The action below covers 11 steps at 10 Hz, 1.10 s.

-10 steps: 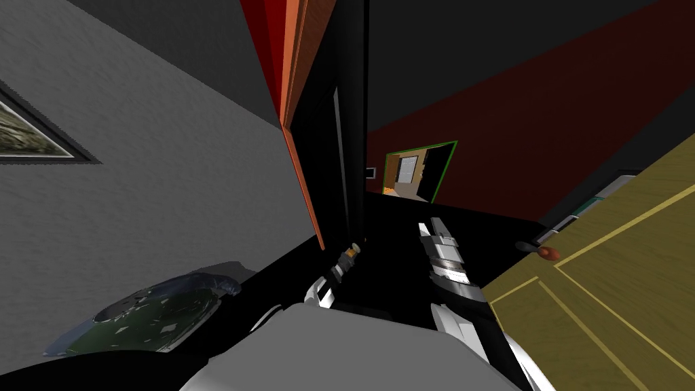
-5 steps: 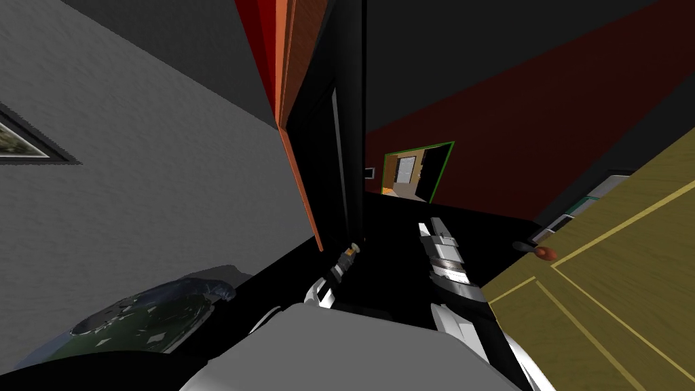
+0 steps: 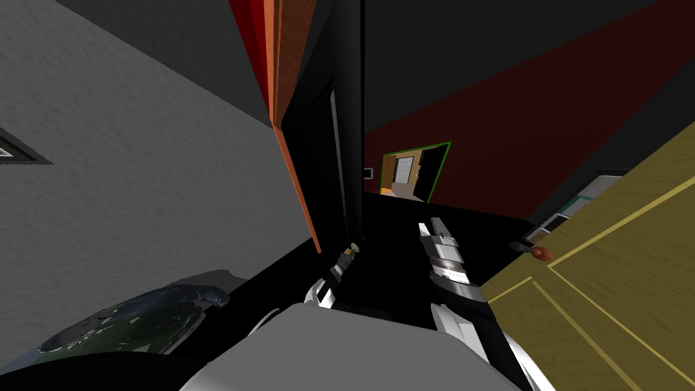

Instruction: Push the door open

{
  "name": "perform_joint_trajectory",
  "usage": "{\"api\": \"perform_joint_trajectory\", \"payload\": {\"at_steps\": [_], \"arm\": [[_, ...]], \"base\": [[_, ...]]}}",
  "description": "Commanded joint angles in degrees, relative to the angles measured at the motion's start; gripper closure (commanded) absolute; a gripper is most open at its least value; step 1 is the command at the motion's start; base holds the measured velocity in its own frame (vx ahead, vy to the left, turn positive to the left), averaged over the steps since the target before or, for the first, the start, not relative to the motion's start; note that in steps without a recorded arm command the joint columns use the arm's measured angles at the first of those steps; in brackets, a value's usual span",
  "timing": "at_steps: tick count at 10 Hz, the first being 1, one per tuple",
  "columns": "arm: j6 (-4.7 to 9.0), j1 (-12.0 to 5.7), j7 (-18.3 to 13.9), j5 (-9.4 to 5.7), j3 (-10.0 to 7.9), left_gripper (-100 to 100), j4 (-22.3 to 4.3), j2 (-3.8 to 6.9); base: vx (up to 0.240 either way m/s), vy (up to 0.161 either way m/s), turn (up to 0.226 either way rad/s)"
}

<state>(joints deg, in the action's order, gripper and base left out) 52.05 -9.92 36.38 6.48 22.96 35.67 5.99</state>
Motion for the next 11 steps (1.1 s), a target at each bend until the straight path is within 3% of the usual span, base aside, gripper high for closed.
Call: {"api": "perform_joint_trajectory", "payload": {"at_steps": [1,4,5,7,8,10,11], "arm": [[0.14,-0.21,-2.9,-1.31,-0.39,100,0.1,0.10],[-0.02,0.27,-7.4,-3.34,-0.39,100,0.6,0.05],[-0.02,0.27,-7.8,-3.34,-0.39,100,0.6,0.05],[-0.19,0.76,-11.7,-5.43,-0.39,100,1.2,-0.02],[-0.19,0.76,-12.5,-5.43,-0.39,100,1.2,-0.02],[-0.36,1.26,-16.3,-7.59,-0.39,100,1.8,-0.12],[-0.36,1.26,-17.3,-7.59,-0.39,100,1.8,-0.12]], "base": [[0.037,-0.017,-0.027],[0.047,-0.028,-0.029],[0.037,-0.014,-0.016],[0.054,-0.016,-0.039],[0.049,-0.021,-0.011],[0.056,-0.024,-0.030],[0.051,-0.016,-0.015]]}}
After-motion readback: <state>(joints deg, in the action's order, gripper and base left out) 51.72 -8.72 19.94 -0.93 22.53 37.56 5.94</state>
